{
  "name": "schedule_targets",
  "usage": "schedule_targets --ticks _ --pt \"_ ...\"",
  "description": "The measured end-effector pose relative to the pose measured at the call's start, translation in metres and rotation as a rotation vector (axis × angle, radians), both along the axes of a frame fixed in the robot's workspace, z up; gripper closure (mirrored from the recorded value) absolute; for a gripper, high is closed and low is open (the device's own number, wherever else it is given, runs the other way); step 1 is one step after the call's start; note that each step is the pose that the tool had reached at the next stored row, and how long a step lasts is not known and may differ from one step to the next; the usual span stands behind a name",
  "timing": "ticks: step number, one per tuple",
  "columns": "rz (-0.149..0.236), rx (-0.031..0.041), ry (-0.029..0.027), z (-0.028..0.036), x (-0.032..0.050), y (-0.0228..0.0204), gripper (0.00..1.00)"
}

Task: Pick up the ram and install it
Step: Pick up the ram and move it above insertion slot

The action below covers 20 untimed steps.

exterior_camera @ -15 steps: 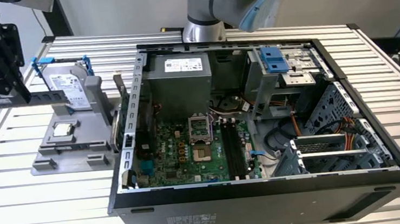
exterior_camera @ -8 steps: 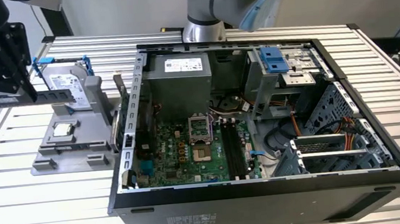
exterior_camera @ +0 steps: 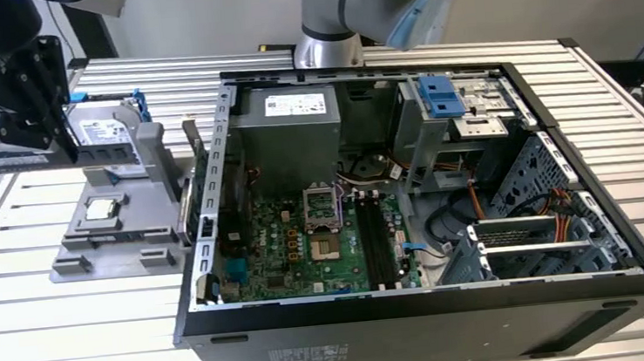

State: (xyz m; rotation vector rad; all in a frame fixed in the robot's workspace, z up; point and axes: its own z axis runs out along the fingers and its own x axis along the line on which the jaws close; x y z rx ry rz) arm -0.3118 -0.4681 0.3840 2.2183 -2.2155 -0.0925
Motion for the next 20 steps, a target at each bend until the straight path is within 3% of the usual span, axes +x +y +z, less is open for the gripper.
schedule_targets --ticks 9,20 --pt "-0.013 0.0000 0.0006 0.0000 0.0133 0.0000 1.00" --pt "-0.013 -0.0001 0.0044 0.0000 0.0375 0.0000 1.00"
